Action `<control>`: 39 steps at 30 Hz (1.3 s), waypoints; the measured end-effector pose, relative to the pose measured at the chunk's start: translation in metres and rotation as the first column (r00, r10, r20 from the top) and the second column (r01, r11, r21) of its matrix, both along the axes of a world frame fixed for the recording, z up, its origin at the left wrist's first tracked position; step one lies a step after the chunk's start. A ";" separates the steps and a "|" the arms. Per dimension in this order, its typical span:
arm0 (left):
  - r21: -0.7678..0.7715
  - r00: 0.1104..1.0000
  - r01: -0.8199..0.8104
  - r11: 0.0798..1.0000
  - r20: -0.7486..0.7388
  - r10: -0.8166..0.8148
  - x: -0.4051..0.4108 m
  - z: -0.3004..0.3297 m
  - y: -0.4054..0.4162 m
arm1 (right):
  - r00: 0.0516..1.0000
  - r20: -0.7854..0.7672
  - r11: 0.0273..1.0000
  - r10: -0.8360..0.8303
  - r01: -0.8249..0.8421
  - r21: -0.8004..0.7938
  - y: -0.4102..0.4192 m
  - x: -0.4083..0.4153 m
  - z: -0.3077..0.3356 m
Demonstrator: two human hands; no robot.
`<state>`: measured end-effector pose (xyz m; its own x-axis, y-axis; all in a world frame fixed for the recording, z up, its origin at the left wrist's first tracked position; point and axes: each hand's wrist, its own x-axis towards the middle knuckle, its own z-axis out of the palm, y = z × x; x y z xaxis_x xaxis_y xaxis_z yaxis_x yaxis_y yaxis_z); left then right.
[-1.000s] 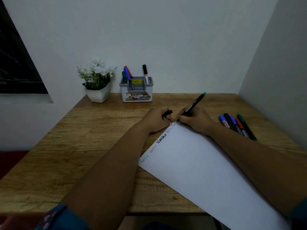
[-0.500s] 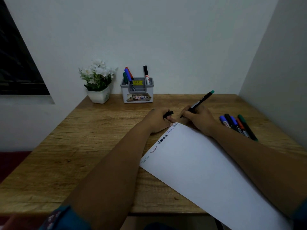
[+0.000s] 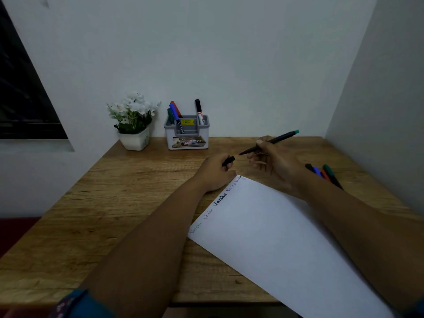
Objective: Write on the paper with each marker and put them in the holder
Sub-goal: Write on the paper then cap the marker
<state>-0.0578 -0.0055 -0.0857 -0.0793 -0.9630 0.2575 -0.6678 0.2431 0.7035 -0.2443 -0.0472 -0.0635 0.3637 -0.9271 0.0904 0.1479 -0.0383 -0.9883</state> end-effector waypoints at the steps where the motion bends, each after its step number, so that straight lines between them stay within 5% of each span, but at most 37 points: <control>1: -0.004 1.000 0.005 1.000 0.002 -0.005 -0.001 0.001 0.001 | 1.000 -0.029 1.000 -0.006 0.006 -0.008 0.000 0.001 -0.001; 9: -0.049 0.997 0.059 0.997 0.044 -0.057 -0.005 0.002 0.007 | 0.983 -0.156 0.959 0.095 -0.132 -0.252 0.022 0.009 -0.004; 15: -0.176 0.997 -0.073 0.982 -0.006 0.073 -0.014 0.014 0.014 | 0.992 -0.114 0.948 0.055 -0.087 -0.305 0.030 0.010 0.004; 20: -0.241 0.995 -0.015 0.970 0.088 0.037 -0.013 0.025 0.028 | 0.994 -0.095 0.965 0.062 -0.084 -0.249 0.035 0.012 0.007; 23: -0.120 0.996 0.002 0.993 0.090 0.008 -0.007 0.034 0.026 | 0.989 -0.131 0.982 0.067 -0.089 -0.168 0.026 0.019 0.012; 25: -0.011 0.999 0.027 1.000 -0.041 -0.027 0.002 0.042 0.022 | 0.992 -0.111 0.995 0.063 -0.071 -0.065 0.018 0.027 0.021; 28: 0.038 0.988 0.057 0.998 -0.143 -0.051 0.027 0.046 0.021 | 0.987 -0.028 0.987 -0.158 0.157 -0.013 0.007 0.039 0.034; 30: 0.024 0.992 0.004 1.000 -0.130 -0.001 0.047 0.045 0.023 | 0.899 -0.235 0.913 -0.369 0.303 -0.273 0.003 0.046 0.040; 33: -0.039 0.978 -0.097 0.995 -0.189 0.088 0.068 0.045 0.024 | 0.568 -0.594 0.701 -0.569 -0.043 -0.712 0.002 0.061 0.042; 35: -0.076 0.962 -0.126 0.989 -0.253 0.103 0.078 0.046 0.024 | 0.423 -0.678 0.568 -0.601 -0.371 -0.735 0.004 0.077 0.039; 39: -0.109 0.930 -0.166 0.980 -0.348 0.119 0.093 0.045 0.022 | 0.539 -0.694 0.506 -0.478 -0.477 -0.719 0.011 0.111 0.032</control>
